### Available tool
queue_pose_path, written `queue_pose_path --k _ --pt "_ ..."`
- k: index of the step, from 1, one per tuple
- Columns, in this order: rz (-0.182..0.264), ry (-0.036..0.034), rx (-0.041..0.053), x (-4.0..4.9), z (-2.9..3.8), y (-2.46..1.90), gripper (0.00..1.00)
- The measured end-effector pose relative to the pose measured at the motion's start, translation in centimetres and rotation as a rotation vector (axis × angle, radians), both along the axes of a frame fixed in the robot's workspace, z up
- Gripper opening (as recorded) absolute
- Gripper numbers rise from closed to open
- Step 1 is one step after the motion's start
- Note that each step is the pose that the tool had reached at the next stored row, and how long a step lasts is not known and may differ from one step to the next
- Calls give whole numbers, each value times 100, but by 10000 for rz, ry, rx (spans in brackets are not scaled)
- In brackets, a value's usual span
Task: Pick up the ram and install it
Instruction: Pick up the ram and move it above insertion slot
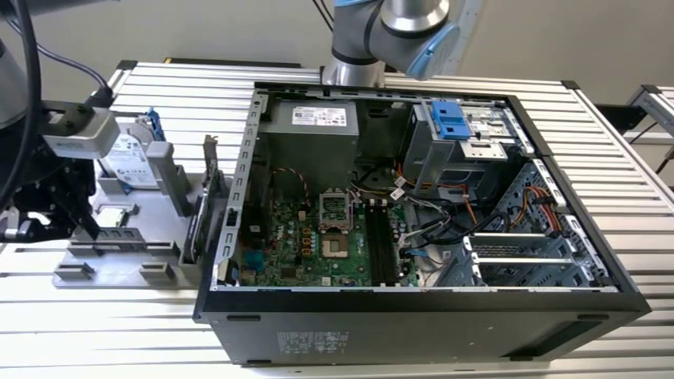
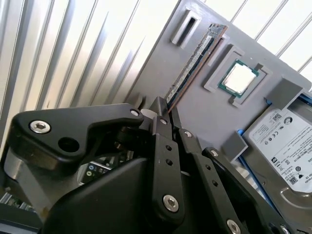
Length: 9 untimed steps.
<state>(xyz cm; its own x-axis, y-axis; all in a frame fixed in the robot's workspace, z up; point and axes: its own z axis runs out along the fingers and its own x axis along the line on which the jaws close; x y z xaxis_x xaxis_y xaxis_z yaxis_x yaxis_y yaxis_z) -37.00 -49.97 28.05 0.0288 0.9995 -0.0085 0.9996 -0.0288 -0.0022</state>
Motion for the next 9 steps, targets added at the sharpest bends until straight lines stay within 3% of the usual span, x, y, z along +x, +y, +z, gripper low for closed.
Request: queue_pose_path --k 9 --pt "0 1 0 0 89 0 0"
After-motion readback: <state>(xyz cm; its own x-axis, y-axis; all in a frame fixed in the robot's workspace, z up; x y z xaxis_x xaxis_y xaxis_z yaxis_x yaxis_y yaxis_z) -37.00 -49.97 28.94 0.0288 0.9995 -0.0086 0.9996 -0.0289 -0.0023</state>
